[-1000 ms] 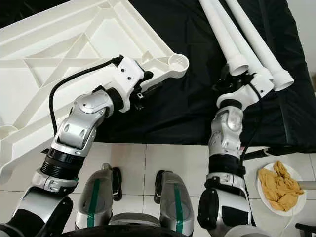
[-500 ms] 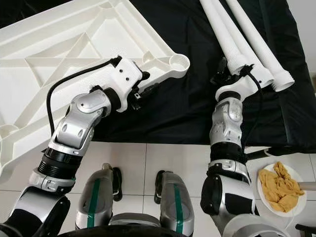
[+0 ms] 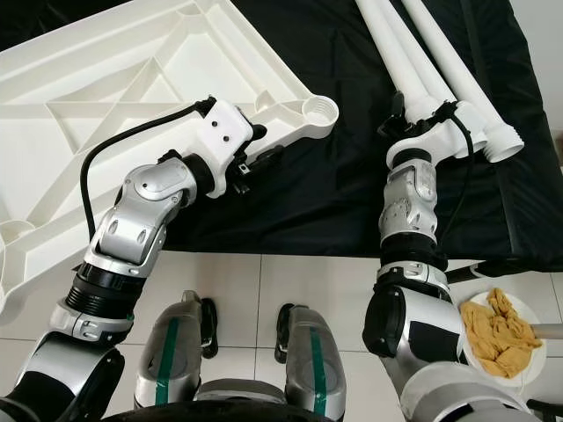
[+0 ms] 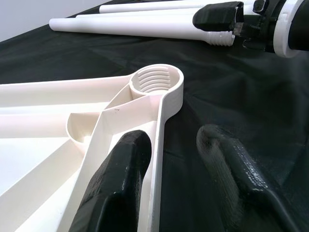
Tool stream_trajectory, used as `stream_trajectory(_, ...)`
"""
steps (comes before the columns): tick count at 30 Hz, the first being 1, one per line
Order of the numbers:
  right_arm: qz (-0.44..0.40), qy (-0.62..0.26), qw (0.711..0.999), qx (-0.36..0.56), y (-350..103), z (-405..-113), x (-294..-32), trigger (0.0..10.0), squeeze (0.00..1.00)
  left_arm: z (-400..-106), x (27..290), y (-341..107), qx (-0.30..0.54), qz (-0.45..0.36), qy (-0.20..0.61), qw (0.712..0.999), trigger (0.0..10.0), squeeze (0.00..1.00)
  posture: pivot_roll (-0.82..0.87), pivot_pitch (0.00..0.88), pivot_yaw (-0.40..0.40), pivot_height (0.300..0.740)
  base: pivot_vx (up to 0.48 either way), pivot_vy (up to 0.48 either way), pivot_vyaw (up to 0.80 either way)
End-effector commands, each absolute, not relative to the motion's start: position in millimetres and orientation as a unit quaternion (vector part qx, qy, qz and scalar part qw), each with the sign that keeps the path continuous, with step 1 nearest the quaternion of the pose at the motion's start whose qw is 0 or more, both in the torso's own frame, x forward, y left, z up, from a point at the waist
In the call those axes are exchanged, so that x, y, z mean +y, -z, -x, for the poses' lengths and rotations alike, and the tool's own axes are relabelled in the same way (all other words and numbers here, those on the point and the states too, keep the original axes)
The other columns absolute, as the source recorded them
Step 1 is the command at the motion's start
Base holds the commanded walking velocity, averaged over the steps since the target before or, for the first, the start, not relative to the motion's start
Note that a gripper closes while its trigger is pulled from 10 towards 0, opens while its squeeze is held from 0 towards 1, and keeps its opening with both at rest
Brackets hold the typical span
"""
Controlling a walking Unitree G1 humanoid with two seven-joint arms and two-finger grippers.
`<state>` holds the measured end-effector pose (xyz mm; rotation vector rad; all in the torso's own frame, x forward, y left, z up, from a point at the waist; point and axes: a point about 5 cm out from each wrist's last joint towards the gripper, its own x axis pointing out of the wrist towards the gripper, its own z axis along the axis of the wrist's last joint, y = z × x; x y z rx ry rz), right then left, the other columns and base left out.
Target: Building children table
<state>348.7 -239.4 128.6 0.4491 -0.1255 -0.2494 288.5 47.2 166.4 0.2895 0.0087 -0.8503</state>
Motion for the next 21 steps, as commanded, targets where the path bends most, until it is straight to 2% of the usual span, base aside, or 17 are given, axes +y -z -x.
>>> stream_trajectory(1,-0.225,0.121,0.965,-0.052,-126.1,-349.3,-242.8,10.0,0.00,-291.1,48.3,-171.5,-0.005,-0.150,0.377,0.914,10.0,0.00,0.08,0.062,-0.015,0.740,0.000,0.000,0.00)
stream_trajectory(7,-0.214,0.094,0.972,-0.039,-127.5,-353.4,-246.0,10.0,0.00,-290.4,45.6,-171.7,-0.005,-0.150,0.383,0.912,10.0,0.00,0.07,0.062,-0.009,0.740,0.000,0.000,0.00)
stream_trajectory(8,-0.213,0.083,0.973,-0.033,-126.3,-354.2,-246.7,9.5,0.00,-290.0,44.5,-171.9,-0.006,-0.151,0.385,0.911,10.0,0.00,0.07,0.064,-0.006,0.740,0.000,0.000,0.00)
stream_trajectory(9,-0.213,0.083,0.973,-0.033,-126.3,-354.2,-246.7,9.5,0.00,-290.0,44.5,-171.9,-0.006,-0.151,0.385,0.911,10.0,0.00,0.07,0.064,-0.006,0.740,0.000,0.000,0.00)
stream_trajectory(10,-0.213,0.075,0.974,-0.027,-124.4,-354.4,-247.5,7.7,0.00,-289.4,43.1,-171.9,-0.005,-0.151,0.388,0.909,10.0,0.00,0.06,0.064,-0.002,0.740,0.000,0.000,0.00)
stream_trajectory(11,-0.214,0.063,0.975,-0.018,-121.4,-354.2,-247.4,3.4,0.00,-288.9,41.9,-172.2,-0.006,-0.151,0.391,0.908,10.0,0.00,0.06,0.062,-0.001,0.740,0.000,0.000,0.00)
stream_trajectory(13,-0.214,0.063,0.975,-0.018,-121.4,-354.2,-247.4,3.4,0.00,-288.9,41.9,-172.2,-0.006,-0.151,0.391,0.908,10.0,0.00,0.06,0.062,-0.001,0.740,0.000,0.000,0.00)
stream_trajectory(14,-0.209,0.045,0.977,-0.013,-118.7,-353.3,-246.1,0.0,0.00,-288.6,40.6,-172.4,-0.007,-0.151,0.393,0.907,10.0,0.00,0.05,0.060,0.002,0.740,0.000,0.000,0.00)
stream_trajectory(21,-0.225,0.012,0.974,-0.023,-114.4,-346.9,-250.1,0.0,0.00,-288.8,36.6,-174.4,-0.012,-0.151,0.400,0.904,10.0,0.00,0.04,0.048,0.005,0.740,0.000,0.000,0.00)
